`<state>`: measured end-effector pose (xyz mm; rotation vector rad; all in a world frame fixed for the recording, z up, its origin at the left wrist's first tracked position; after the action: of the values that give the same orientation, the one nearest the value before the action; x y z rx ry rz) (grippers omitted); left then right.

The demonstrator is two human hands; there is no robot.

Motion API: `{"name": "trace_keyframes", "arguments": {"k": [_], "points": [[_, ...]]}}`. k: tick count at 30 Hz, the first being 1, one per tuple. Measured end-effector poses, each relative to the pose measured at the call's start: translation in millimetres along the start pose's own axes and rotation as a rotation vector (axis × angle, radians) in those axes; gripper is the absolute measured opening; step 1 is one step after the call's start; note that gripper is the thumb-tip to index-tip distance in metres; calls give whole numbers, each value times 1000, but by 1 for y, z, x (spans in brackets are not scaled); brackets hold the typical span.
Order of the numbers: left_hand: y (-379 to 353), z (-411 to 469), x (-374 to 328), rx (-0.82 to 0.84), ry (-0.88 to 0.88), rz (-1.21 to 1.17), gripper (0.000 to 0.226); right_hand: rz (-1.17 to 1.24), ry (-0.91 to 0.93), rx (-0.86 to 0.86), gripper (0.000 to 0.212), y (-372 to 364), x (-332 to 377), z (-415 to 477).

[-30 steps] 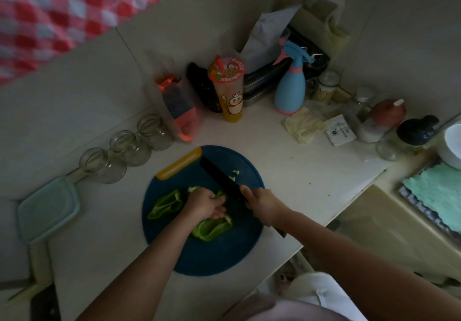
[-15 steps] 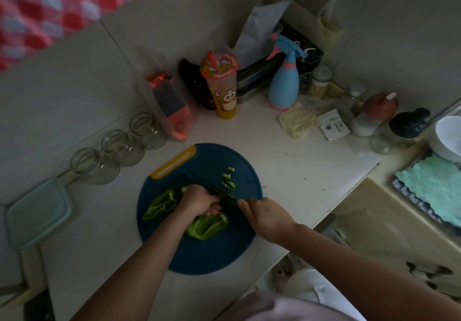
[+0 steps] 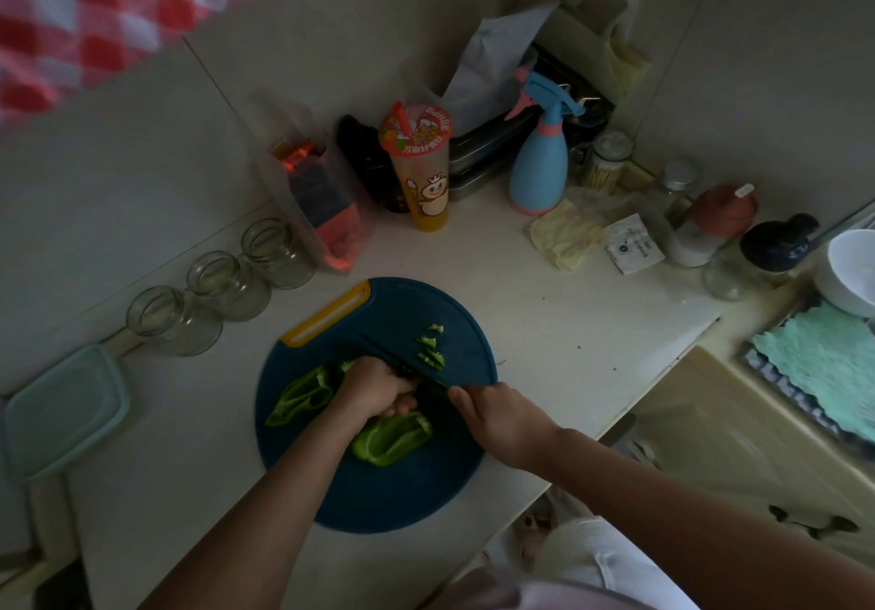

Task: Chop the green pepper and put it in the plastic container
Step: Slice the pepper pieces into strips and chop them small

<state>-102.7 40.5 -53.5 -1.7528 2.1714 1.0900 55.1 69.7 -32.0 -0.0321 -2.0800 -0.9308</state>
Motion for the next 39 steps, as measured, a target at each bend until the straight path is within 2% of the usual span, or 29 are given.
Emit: {"name": "trace_keyframes", "arguments": {"k": [10, 12, 16, 21, 26, 30, 39], "points": [[5, -2, -5, -40, -15, 155, 33, -134, -43, 0, 53, -19, 20, 16], [4, -5, -5, -34, -21, 165, 33, -80, -39, -26, 47, -16, 26, 21], [-1, -7, 0, 19, -14, 119, 30, 203, -128, -4, 35, -2, 14, 27], [1, -5, 10, 3, 60, 18, 33, 241, -169, 31, 54, 6, -2, 17], [2, -4, 16, -19, 163, -37, 38, 182, -102, 39, 58, -1, -4, 2], [3, -5, 15, -17, 161, -21, 33, 117, -34, 6, 57, -7, -1, -2], [4, -6, 14, -8, 146, -11, 30, 150, -38, 11, 58, -8, 0, -2]]}}
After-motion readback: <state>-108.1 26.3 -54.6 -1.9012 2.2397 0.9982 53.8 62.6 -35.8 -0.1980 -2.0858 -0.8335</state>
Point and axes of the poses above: each hand's wrist, its own z-axis towards the middle knuckle, its own y-axis out of the back of the hand, x = y × z, the point moved 7 cm from there along z, towards the middle knuckle, and after that the axes turned 2 degrees about z, right-handed, at the moved point
